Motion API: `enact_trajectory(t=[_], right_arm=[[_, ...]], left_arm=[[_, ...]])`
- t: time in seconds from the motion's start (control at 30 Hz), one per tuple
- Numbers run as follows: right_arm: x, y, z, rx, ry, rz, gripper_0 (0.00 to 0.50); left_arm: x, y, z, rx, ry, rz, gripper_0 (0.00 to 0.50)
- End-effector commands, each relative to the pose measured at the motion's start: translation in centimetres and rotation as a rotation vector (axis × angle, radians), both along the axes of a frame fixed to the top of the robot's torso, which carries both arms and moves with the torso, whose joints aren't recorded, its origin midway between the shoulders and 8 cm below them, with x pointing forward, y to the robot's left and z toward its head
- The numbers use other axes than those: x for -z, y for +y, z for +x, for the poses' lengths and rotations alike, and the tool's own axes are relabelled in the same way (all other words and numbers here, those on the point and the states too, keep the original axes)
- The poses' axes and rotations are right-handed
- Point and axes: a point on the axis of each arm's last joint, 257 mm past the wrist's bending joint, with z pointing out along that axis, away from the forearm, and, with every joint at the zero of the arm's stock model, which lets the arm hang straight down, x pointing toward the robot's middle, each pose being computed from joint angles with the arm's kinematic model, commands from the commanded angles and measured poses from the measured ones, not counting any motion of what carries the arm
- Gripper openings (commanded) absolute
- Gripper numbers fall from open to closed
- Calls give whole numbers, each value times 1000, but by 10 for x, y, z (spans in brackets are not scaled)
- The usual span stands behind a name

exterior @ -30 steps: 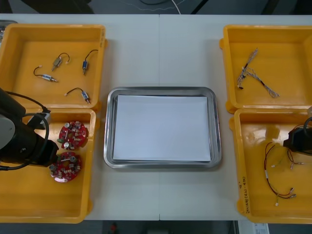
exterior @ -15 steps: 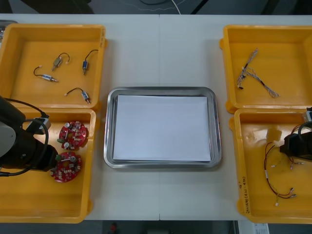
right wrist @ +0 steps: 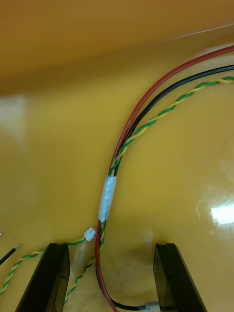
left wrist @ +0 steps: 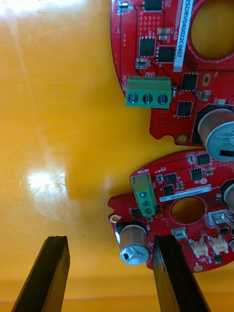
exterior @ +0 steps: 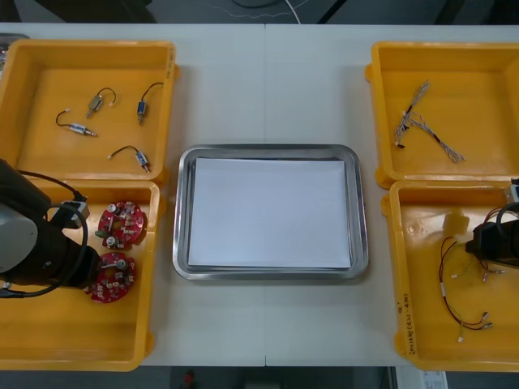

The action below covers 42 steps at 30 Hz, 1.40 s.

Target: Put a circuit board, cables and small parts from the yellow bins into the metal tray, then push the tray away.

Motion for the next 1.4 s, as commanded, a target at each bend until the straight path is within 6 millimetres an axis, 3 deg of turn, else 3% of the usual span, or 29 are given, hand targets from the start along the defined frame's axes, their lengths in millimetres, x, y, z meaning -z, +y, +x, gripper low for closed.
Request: enact_trajectory(t=[0.03,0.27,0.3,0.33,0.37,0.43,0.53,0.57,0.63,0.67,1.03,1.4], right_arm=[[10,2,-7,-50,16,-33,500],[15,3,-13,-54,28,-29,500],[15,3,-13,-56,30,-28,465],[16,3,-14,-57,30,-29,400],[15,3,-13,-60,27,-29,198],[15,4,-12,-61,22,-27,0],[15,4,-11,-62,11,-25,0],[15,4,-10,-62,8,-25,0],[13,2,-8,-60,-1,-27,0],[13,2,-8,-58,-3,-27,0],[-15,1,-1,-67,-55,-44,0],[-73,-2,-17,-65,-45,-71,0]], left_arm=[[12,-6,-9,-51,14,-19,500],[13,-7,-11,-51,18,-22,500],[13,-7,-11,-51,17,-24,500],[14,-7,-10,-51,16,-25,500],[14,-8,-10,-51,15,-28,500],[15,-10,-10,-50,13,-32,500],[16,-12,-10,-50,13,-38,488],[16,-11,-10,-51,14,-37,410],[16,-13,-10,-51,12,-44,44],[16,-13,-10,-51,11,-46,2],[17,-17,-7,-46,-3,-53,0],[-1,2,2,-60,-34,-31,0]])
